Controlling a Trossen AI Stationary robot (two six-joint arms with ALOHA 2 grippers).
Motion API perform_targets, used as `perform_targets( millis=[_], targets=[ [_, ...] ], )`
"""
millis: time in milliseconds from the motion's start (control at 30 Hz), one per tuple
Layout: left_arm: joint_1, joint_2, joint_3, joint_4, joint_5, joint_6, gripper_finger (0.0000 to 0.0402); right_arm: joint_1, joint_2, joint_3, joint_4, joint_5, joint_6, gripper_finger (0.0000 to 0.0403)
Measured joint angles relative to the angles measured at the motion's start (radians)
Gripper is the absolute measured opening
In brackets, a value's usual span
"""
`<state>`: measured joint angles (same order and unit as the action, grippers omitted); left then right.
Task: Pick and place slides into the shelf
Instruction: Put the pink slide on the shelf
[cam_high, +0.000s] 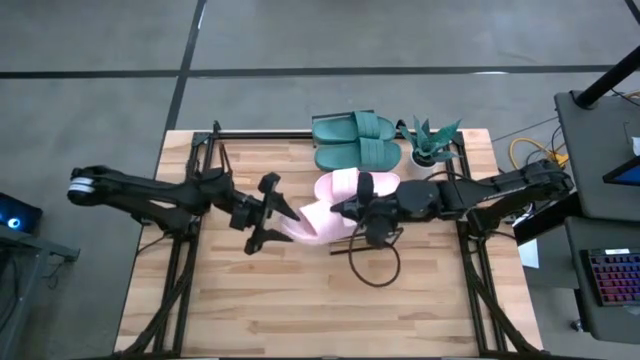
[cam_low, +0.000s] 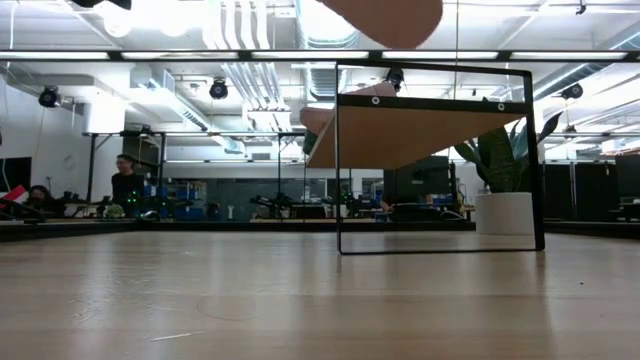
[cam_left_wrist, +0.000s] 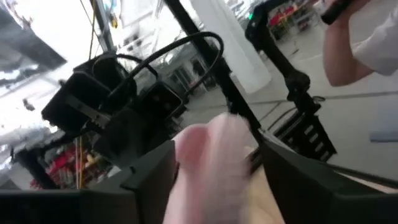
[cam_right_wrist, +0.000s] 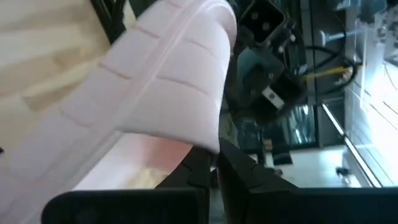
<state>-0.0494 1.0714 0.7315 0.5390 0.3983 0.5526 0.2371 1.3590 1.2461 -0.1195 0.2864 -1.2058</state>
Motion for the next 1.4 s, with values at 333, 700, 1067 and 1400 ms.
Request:
perform_targets(
  millis=[333,700,1067,1400],
  targets=[
    [-0.002,-0.129,-0.017,-0.144,0.005,-0.102,0.0252,0.006,-0.014,-0.001,-0.051,0.116,0.016,0.0009],
    [-0.003,-0.207,-0.018,-0.304,-0.097,-0.157,0.0253,0.009,-0.023,-0.029,-0.244,0.222,0.196,0.0009],
    [-0.003,-0.178,-0.019,-0.319,-0.098,-0.157,0.0253,0.014,-0.022,-0.130,-0.270,0.290,0.242,0.0009],
    [-0.003,-0.175,-0.019,-0.319,-0.101,-0.157,0.0253,0.044,-0.029,-0.235,-0.252,0.347,0.125,0.0008]
  ],
)
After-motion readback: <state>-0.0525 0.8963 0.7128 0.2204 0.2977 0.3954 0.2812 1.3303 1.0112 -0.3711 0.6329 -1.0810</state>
